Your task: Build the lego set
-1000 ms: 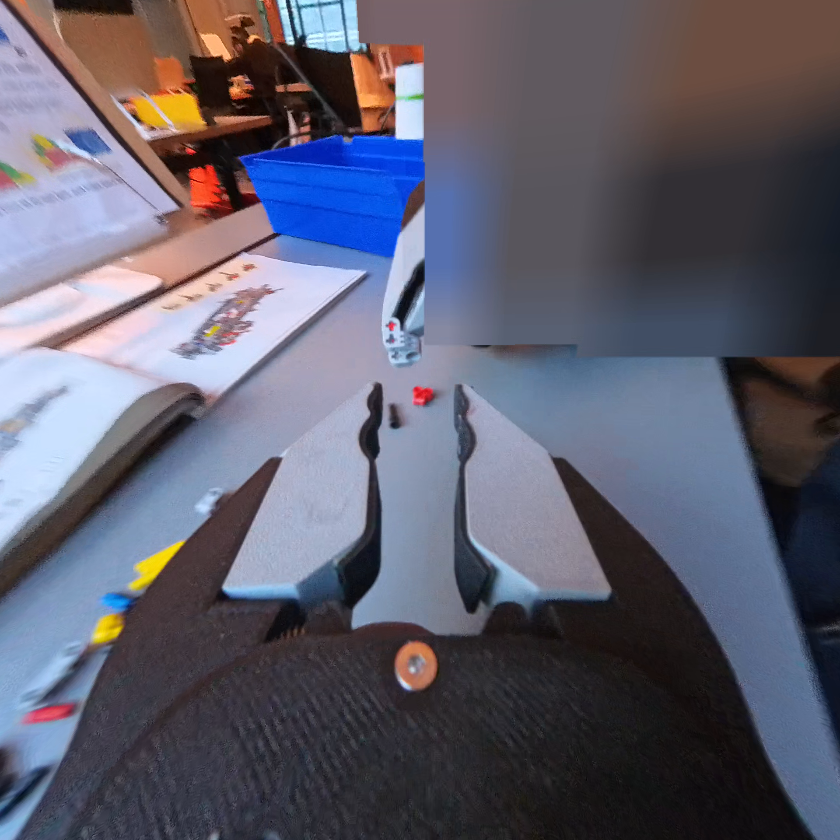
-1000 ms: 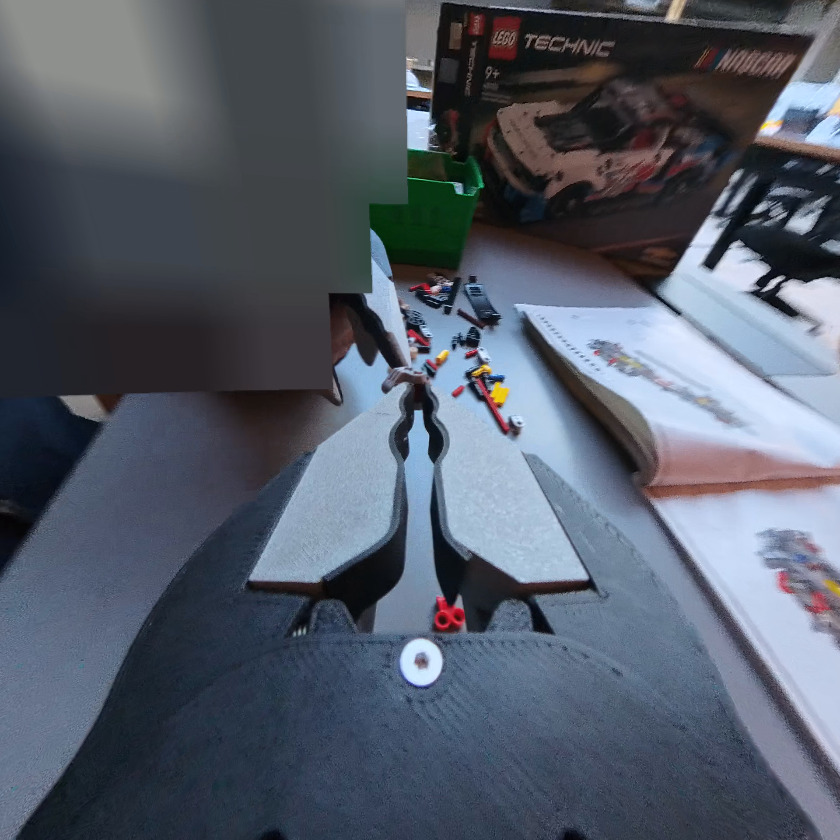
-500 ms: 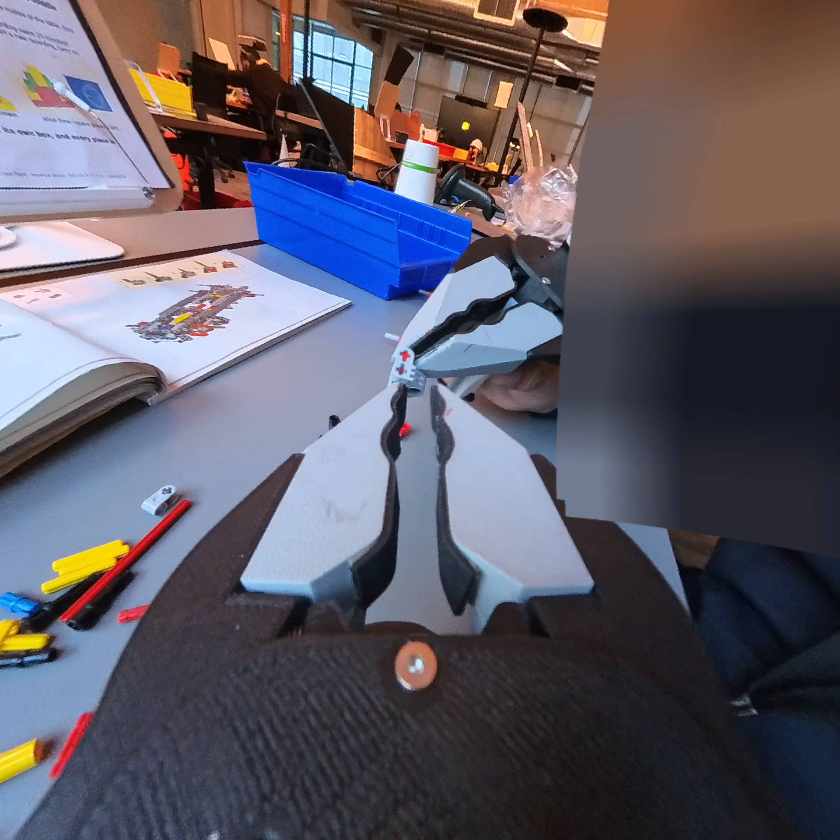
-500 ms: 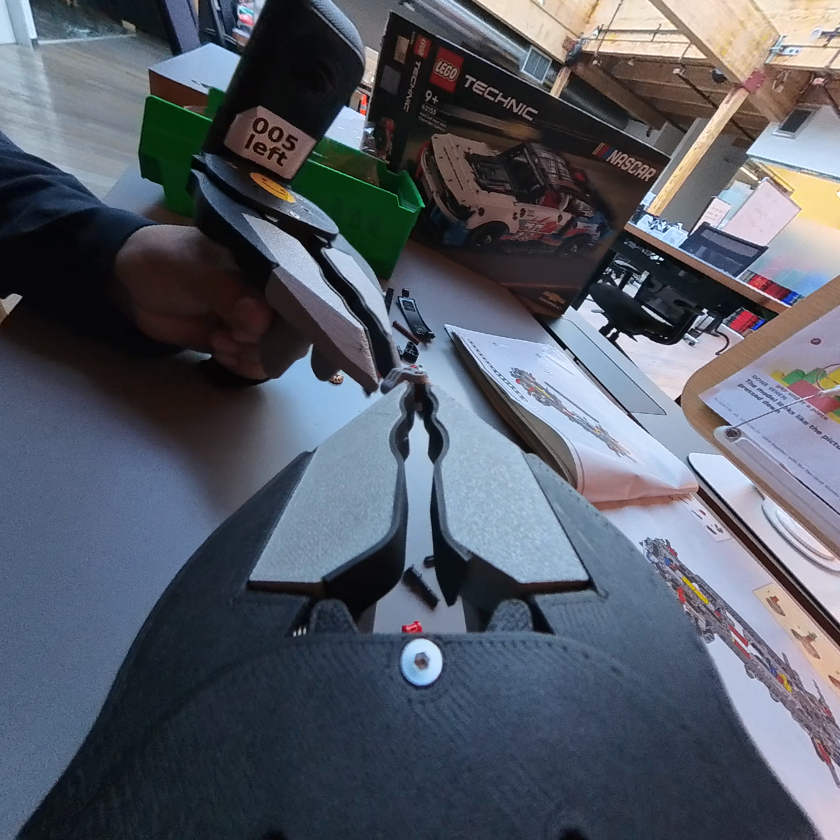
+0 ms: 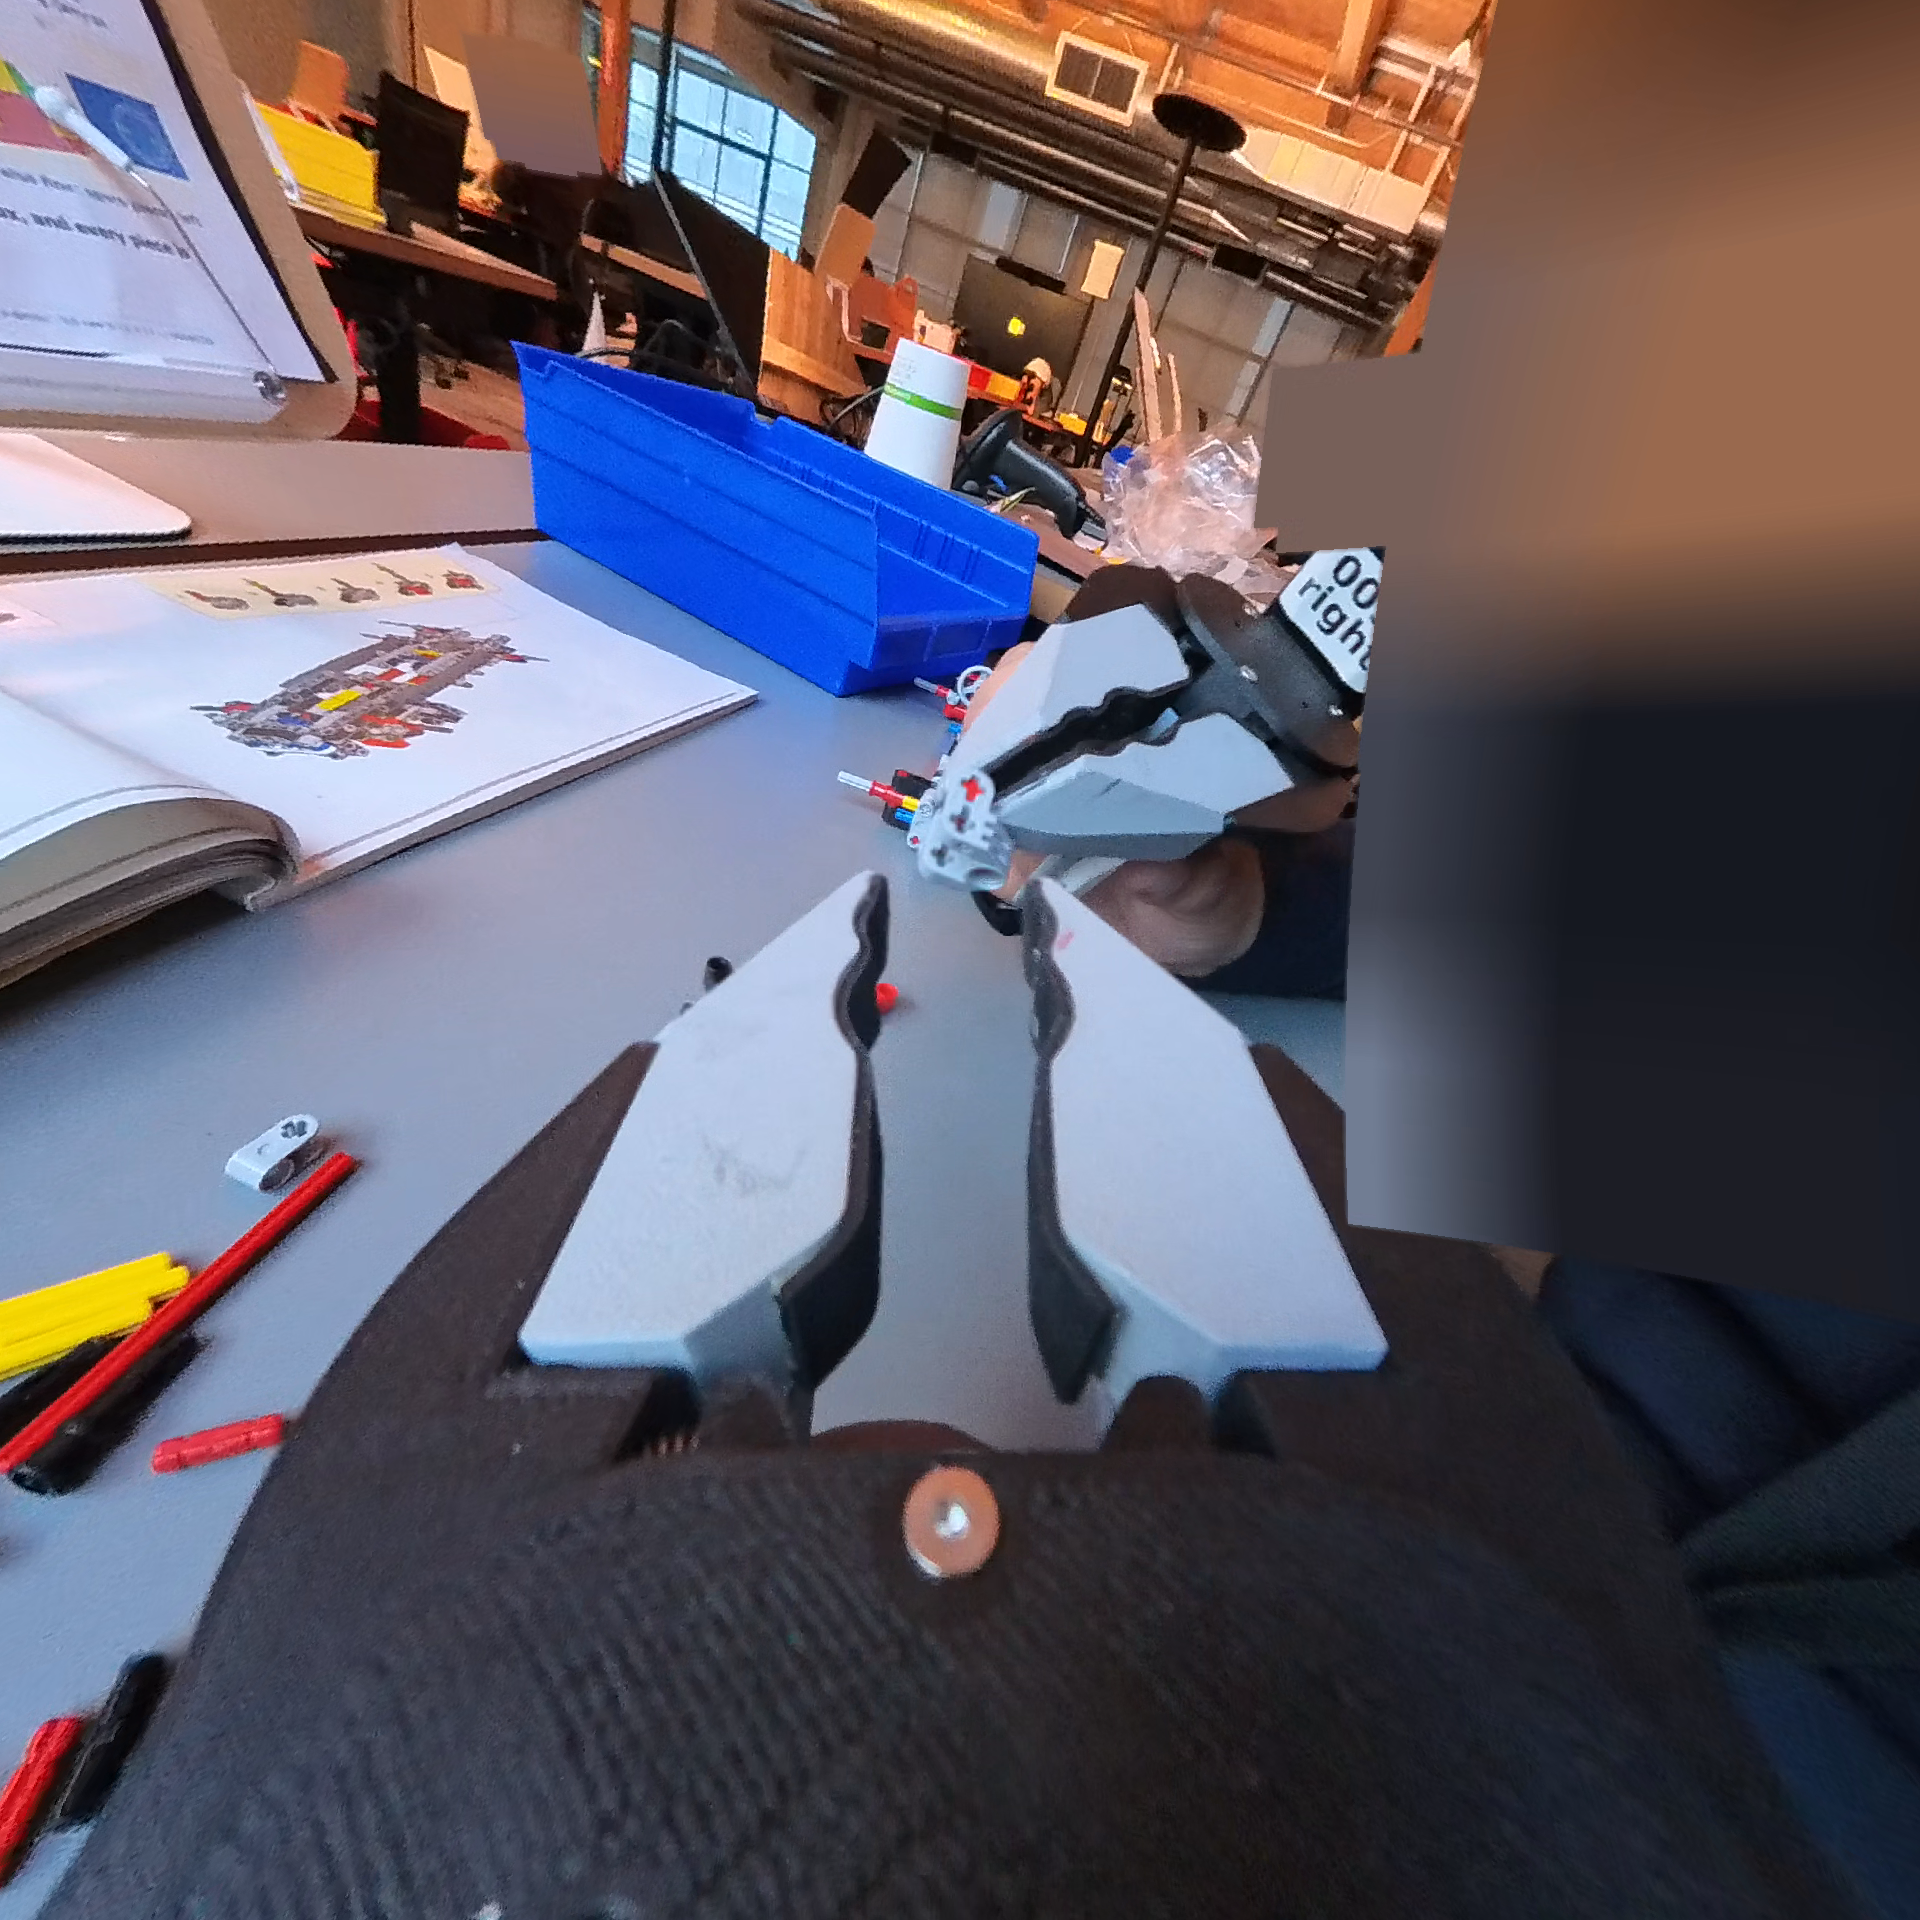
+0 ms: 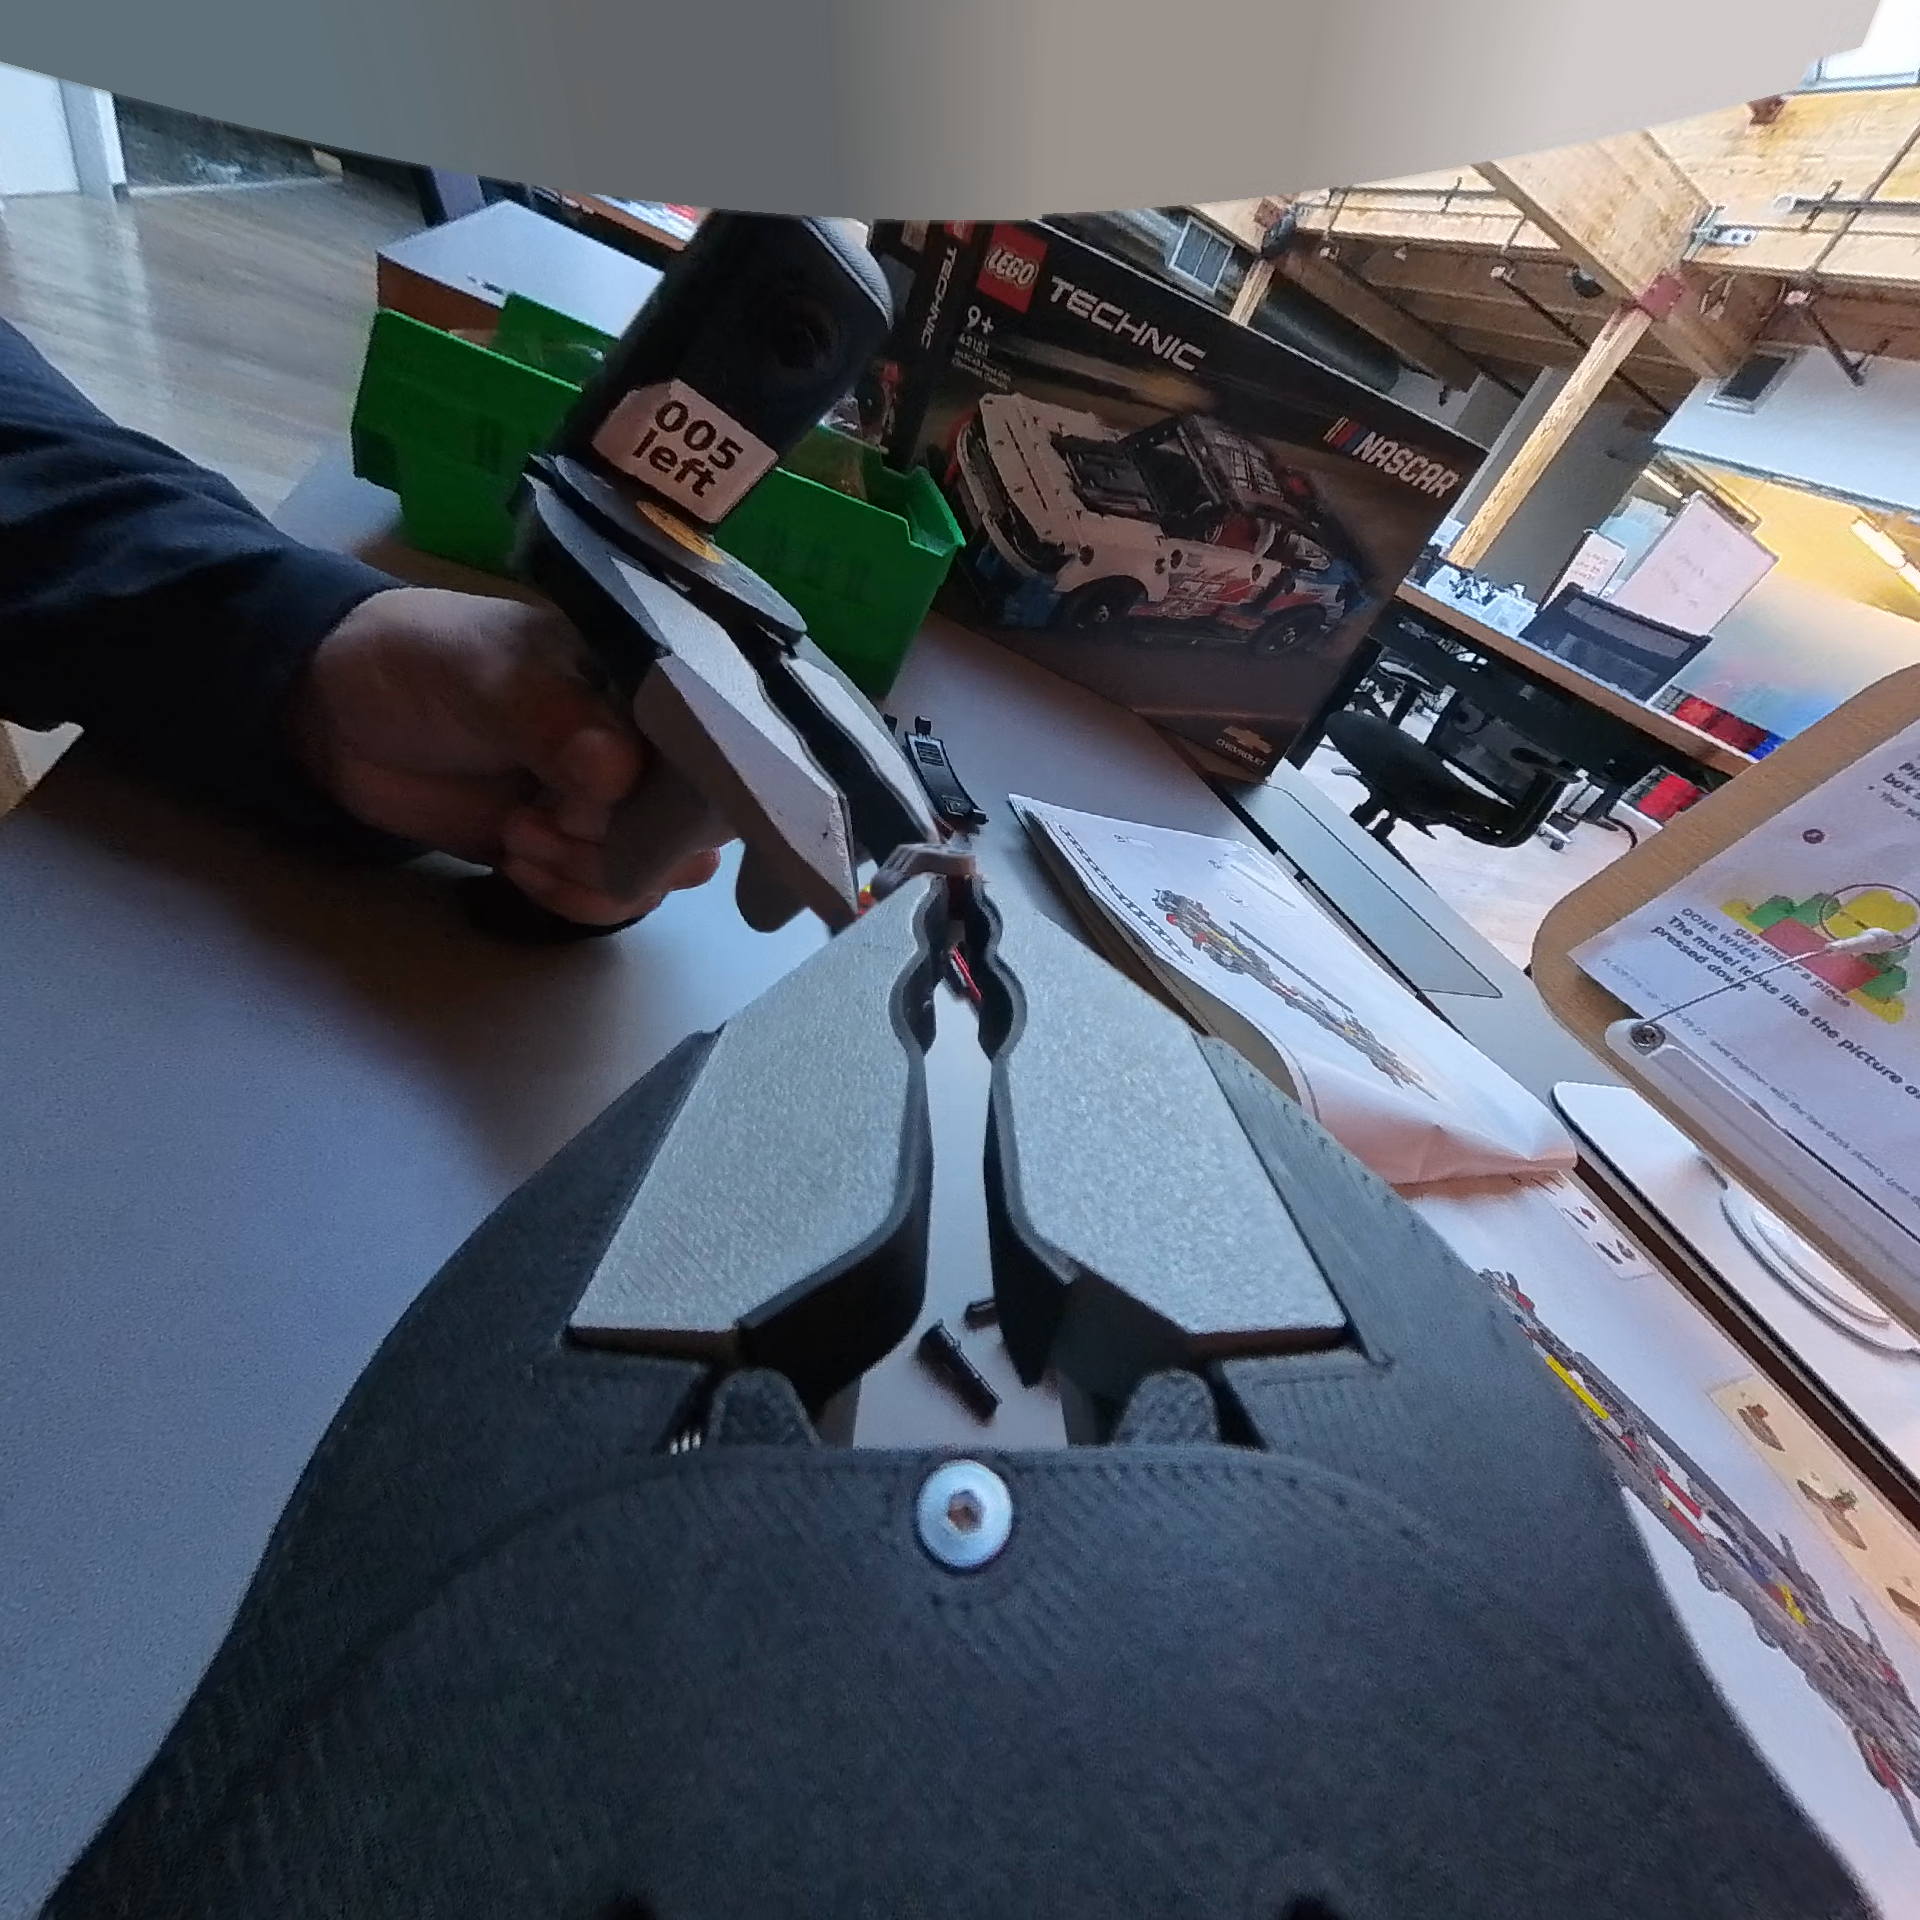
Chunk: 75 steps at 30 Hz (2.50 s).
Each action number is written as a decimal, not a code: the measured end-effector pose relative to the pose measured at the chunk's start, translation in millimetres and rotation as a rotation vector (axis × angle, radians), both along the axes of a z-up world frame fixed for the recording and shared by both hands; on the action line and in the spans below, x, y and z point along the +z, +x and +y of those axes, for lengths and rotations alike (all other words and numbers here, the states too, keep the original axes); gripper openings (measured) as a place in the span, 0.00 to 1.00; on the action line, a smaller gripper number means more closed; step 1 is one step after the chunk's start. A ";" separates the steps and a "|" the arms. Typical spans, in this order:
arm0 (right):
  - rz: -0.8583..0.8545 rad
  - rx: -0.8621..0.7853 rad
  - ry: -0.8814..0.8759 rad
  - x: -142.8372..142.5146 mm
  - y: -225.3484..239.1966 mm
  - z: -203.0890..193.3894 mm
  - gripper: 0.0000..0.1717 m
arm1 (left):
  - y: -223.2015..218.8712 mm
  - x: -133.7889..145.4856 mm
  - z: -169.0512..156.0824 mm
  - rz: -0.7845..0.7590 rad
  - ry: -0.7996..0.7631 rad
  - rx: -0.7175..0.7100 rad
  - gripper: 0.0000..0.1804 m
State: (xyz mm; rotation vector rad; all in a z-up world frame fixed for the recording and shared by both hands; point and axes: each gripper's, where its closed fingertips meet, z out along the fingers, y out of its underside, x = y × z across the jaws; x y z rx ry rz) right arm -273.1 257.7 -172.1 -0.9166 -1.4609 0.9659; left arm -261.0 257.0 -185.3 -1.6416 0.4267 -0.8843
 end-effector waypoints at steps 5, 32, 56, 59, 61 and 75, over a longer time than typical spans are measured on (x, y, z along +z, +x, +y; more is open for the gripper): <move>-0.020 0.036 -0.024 -4.5 -1.8 -6.0 0.00 | 1.6 6.3 -2.6 0.039 0.077 0.012 0.11; -0.251 0.159 -0.550 -26.0 -3.9 2.3 0.03 | -16.2 -24.5 5.3 0.815 0.335 0.221 0.08; -0.288 0.377 -1.394 -20.7 -4.5 -9.0 0.00 | -17.7 -18.3 7.7 1.194 0.535 0.376 0.07; -0.273 0.352 -1.412 -22.7 -5.1 -3.2 0.00 | -16.6 -18.4 7.5 1.201 0.539 0.375 0.07; -0.290 0.328 -1.396 -26.8 -6.2 -3.9 0.00 | -16.0 -18.3 7.8 1.211 0.542 0.379 0.07; -0.261 0.324 -1.429 -26.6 -6.8 0.6 0.00 | -19.5 -24.3 11.0 1.246 0.508 0.388 0.07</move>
